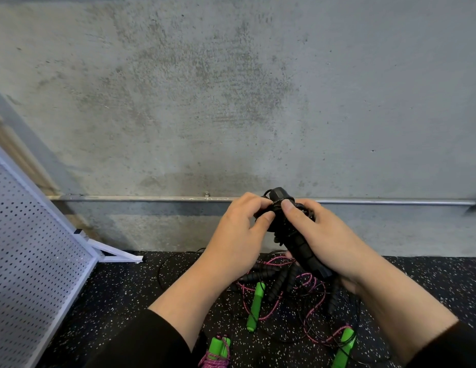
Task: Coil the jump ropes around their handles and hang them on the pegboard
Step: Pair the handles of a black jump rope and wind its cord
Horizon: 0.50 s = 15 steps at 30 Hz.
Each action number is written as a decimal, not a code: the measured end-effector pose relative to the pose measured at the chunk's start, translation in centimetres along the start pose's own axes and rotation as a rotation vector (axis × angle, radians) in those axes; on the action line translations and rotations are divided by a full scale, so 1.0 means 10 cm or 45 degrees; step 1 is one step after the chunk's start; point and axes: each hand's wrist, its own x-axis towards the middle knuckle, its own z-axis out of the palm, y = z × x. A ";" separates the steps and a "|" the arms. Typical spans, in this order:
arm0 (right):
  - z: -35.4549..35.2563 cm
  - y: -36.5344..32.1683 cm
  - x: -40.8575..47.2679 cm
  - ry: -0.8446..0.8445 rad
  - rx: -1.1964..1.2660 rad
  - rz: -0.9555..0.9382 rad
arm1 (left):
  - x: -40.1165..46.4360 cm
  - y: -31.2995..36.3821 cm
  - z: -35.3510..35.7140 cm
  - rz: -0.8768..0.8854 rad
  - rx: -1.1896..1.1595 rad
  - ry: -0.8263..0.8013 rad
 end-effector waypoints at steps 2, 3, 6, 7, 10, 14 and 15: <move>-0.01 0.00 0.00 0.011 -0.020 -0.004 | 0.00 0.00 -0.02 0.002 -0.023 -0.056; -0.02 0.00 -0.01 0.016 -0.026 -0.006 | 0.01 0.00 -0.04 -0.003 -0.054 -0.074; -0.03 -0.02 -0.01 0.021 -0.041 -0.015 | 0.02 0.00 -0.07 -0.070 -0.140 -0.098; -0.02 -0.02 -0.01 0.019 -0.038 -0.019 | 0.01 0.00 -0.07 -0.117 -0.202 -0.093; 0.00 0.00 0.00 -0.007 -0.024 -0.017 | 0.01 0.00 -0.06 -0.240 -0.403 -0.029; -0.01 0.00 0.01 -0.008 -0.034 -0.014 | 0.03 -0.01 -0.09 -0.216 -0.485 0.003; -0.01 0.00 0.01 -0.011 -0.034 -0.014 | 0.04 -0.02 -0.11 -0.172 -0.425 -0.007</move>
